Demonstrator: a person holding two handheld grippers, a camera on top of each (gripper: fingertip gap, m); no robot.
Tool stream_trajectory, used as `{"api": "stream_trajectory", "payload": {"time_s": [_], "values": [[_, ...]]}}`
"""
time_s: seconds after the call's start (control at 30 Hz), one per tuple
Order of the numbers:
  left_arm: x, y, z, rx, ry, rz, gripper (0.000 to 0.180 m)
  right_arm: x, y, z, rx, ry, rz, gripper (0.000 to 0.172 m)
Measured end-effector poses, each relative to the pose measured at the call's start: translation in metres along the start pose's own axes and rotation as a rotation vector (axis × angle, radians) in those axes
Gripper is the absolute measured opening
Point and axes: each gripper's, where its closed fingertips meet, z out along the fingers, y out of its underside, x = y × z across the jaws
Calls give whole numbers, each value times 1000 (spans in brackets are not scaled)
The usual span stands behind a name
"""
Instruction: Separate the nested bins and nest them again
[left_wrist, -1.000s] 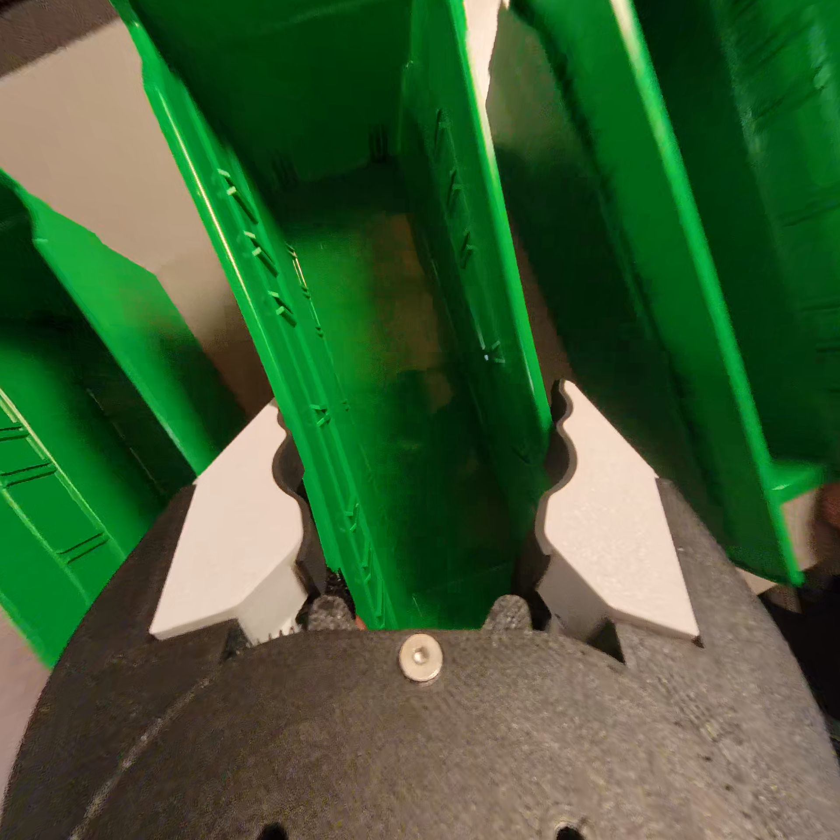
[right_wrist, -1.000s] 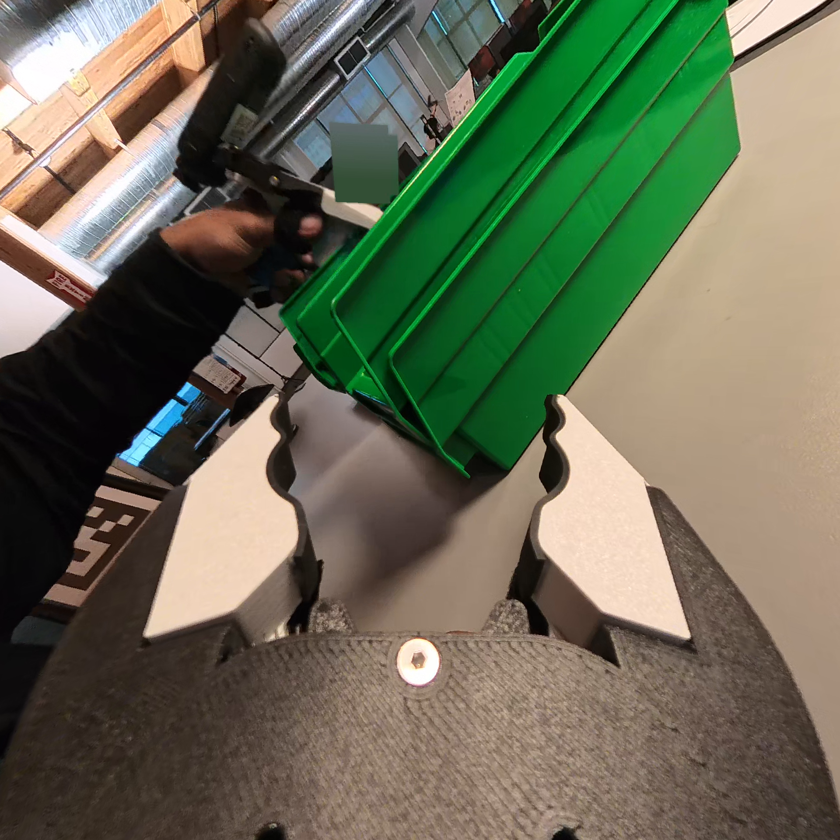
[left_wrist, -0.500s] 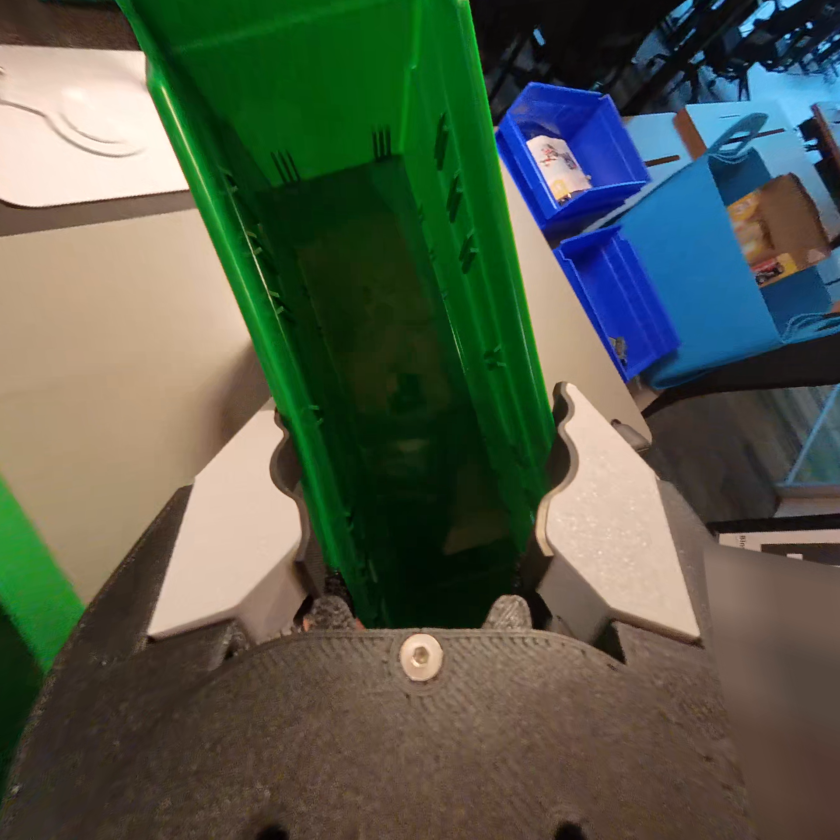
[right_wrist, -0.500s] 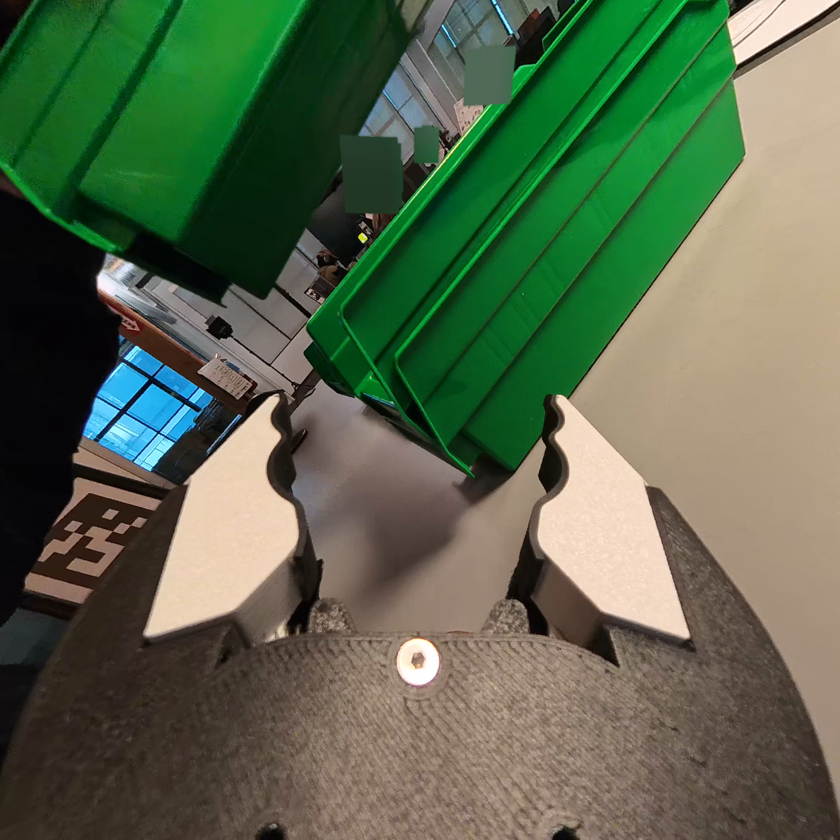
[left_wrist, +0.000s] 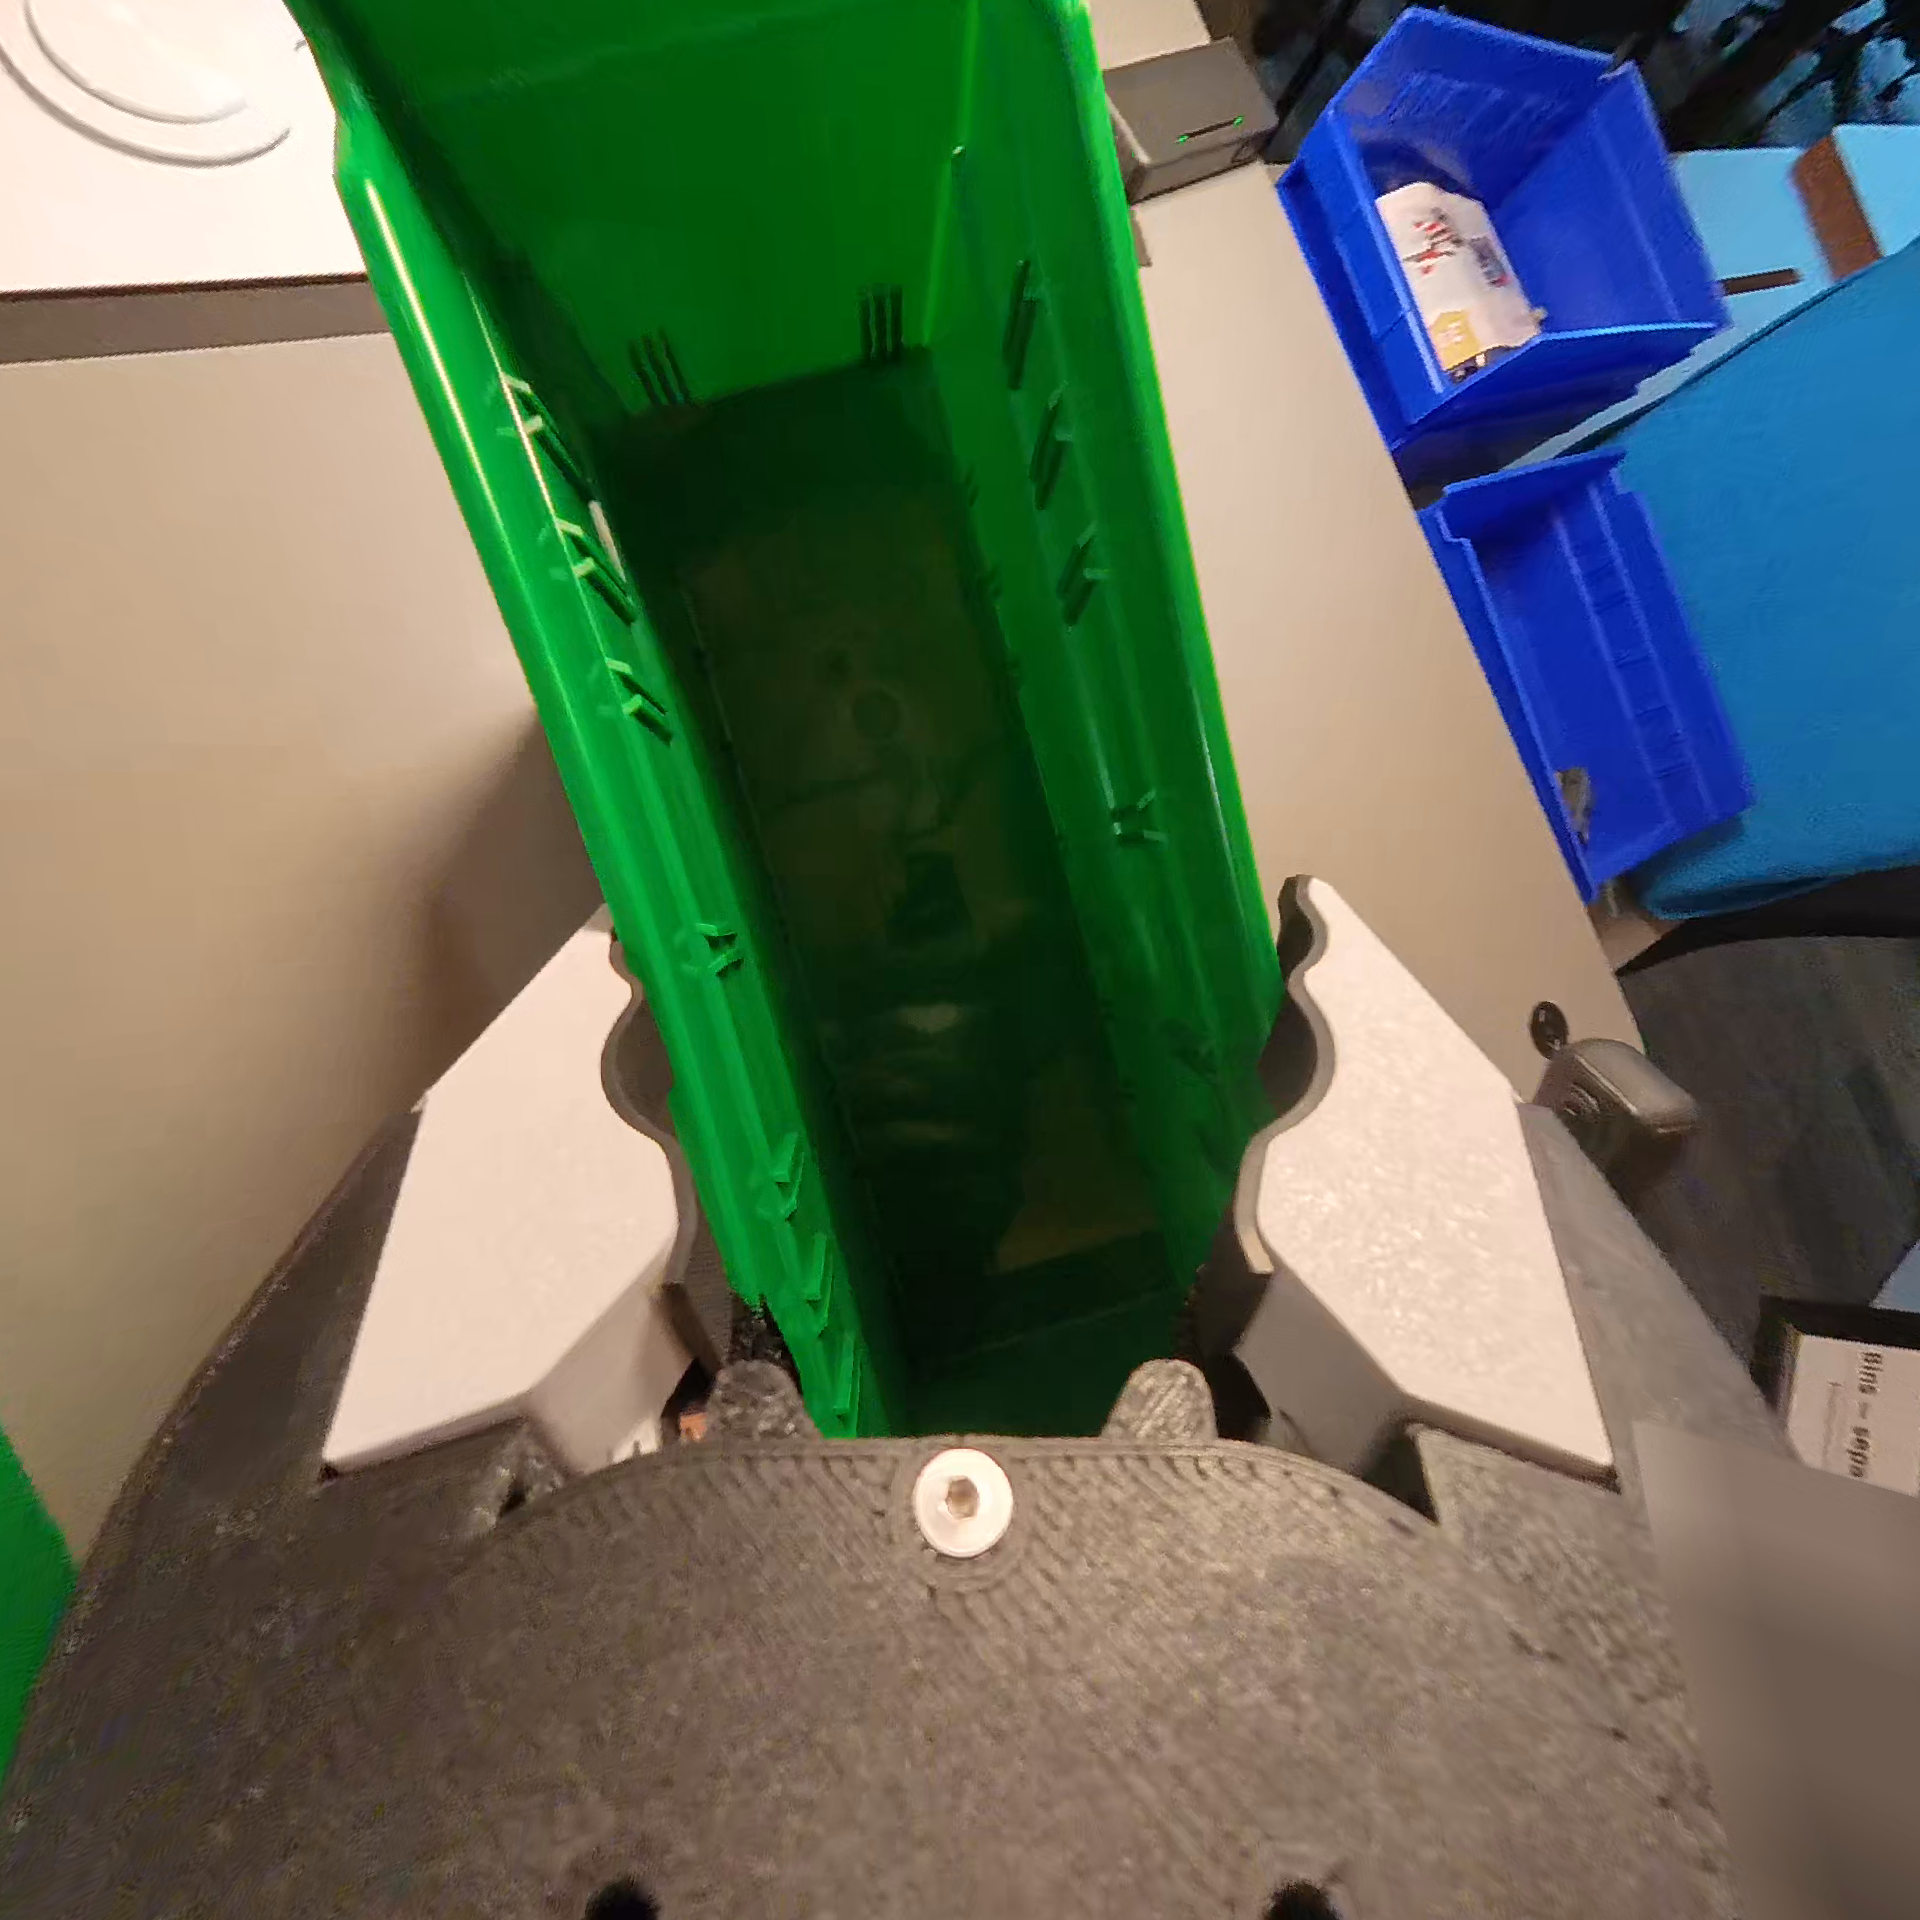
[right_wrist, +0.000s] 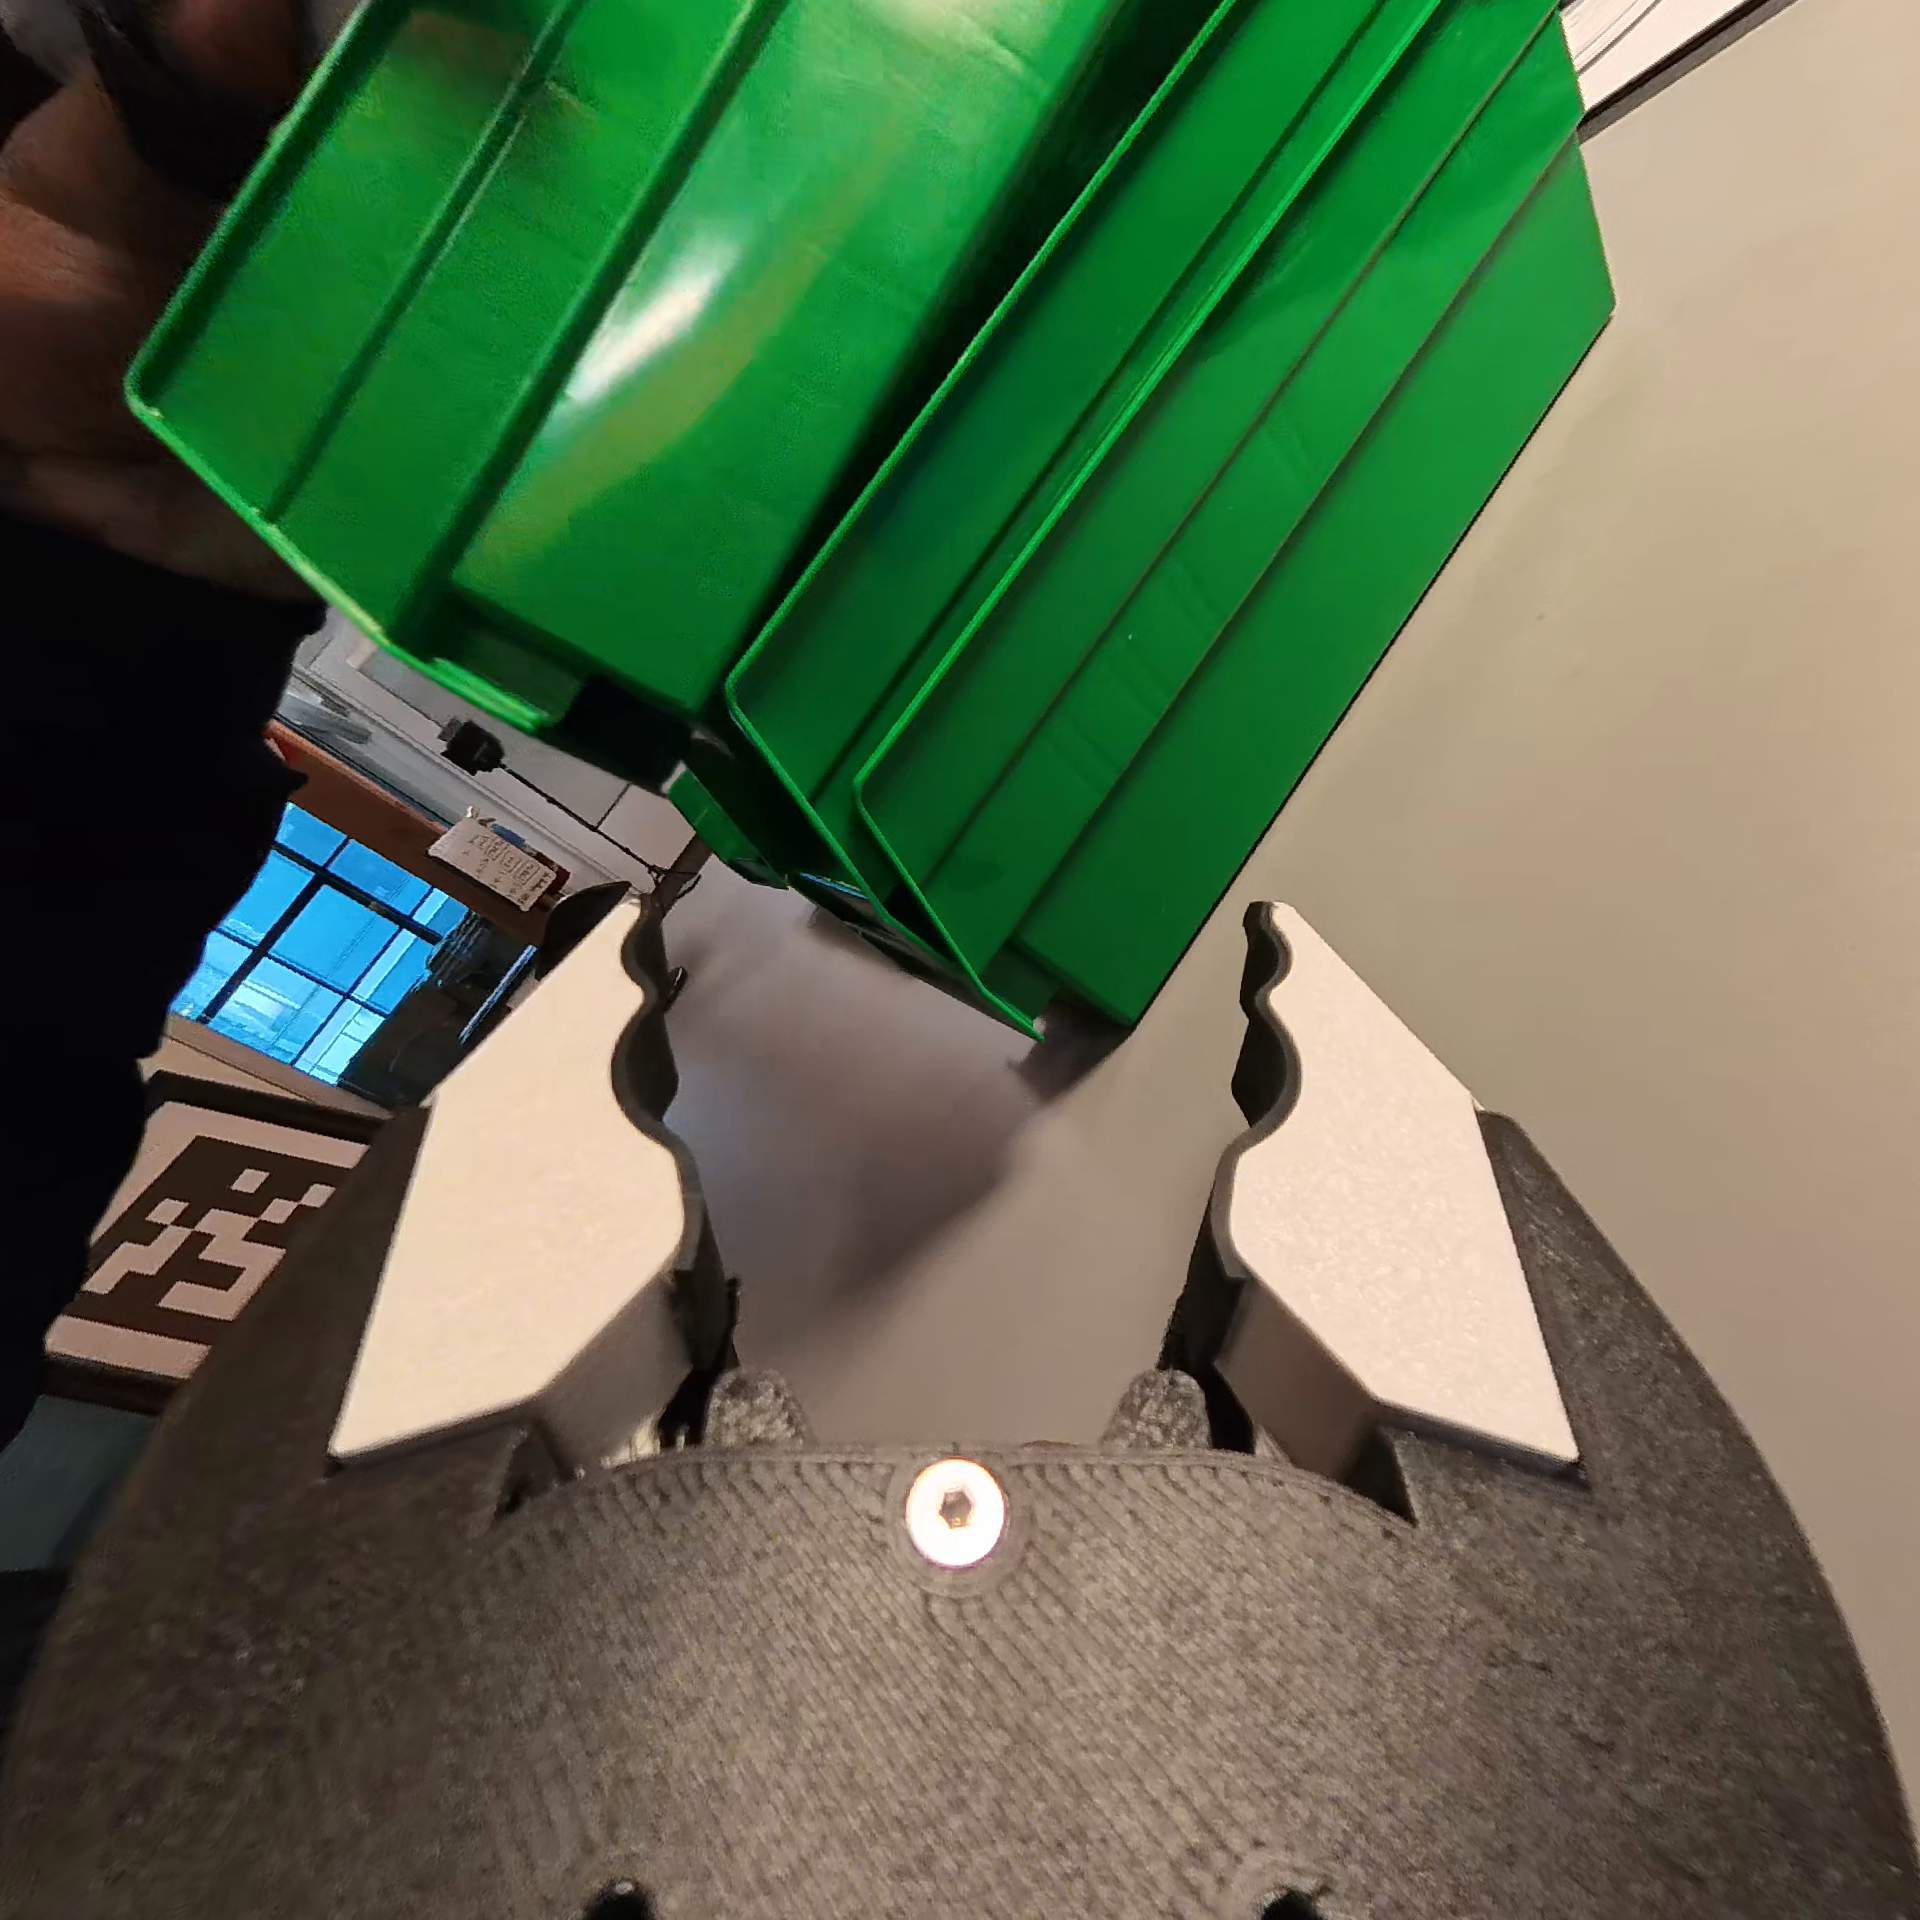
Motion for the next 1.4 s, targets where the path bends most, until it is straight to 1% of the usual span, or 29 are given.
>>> {"api": "stream_trajectory", "payload": {"time_s": [0.2, 0.3, 0.47, 0.53, 0.6, 0.7, 0.73, 0.83, 0.9, 0.97, 1.03, 1.1, 1.17, 1.23, 1.33, 1.4], "values": [[-7, -1, 11, -12, -95, 15, 121, 0, 0, -1, 1, -11, 12, 110], [-9, 4, 15, -38, -150, 47, 122, 0, 1, 0, -5, -9, 10, 110], [-12, 9, 27, -64, -194, 71, 127, 0, 1, 0, -9, -12, 13, 110], [-10, 8, 30, -57, -179, 80, 128, -1, 1, 0, -10, -14, 12, 110], [-6, 1, 30, -16, -160, 101, 121, -1, 2, 0, -10, -15, 12, 110], [4, -2, 27, 6, -122, 123, 127, -2, 2, 0, -12, -16, 12, 110], [9, -2, 25, 10, -101, 133, 126, -2, 2, 0, -14, -17, 12, 110], [16, -1, 8, 15, -65, 175, 128, -2, 3, 0, -15, -21, 13, 110], [9, -2, -10, 30, -70, 201, 130, -3, 3, 0, -15, -24, 14, 109], [-13, -2, -30, 43, -109, 213, 129, -3, 3, 0, -17, -26, 14, 110], [-55, 1, -48, 34, -193, 215, 130, -3, 3, 0, -20, -25, 14, 109], [-110, 10, -65, 2, -320, 218, 136, -2, 4, 1, -23, -23, 15, 109], [-169, 29, -79, -70, -450, 212, 142, -2, 5, 2, -29, -20, 15, 109], [-219, 51, -87, -142, -543, 182, 148, -2, 6, 3, -34, -15, 13, 108], [-267, 74, -90, -207, -594, 123, 155, -2, 8, 5, -44, -6, 6, 106], [-286, 77, -91, -212, -615, 102, 155, -1, 9, 5, -48, -1, 1, 106]]}}
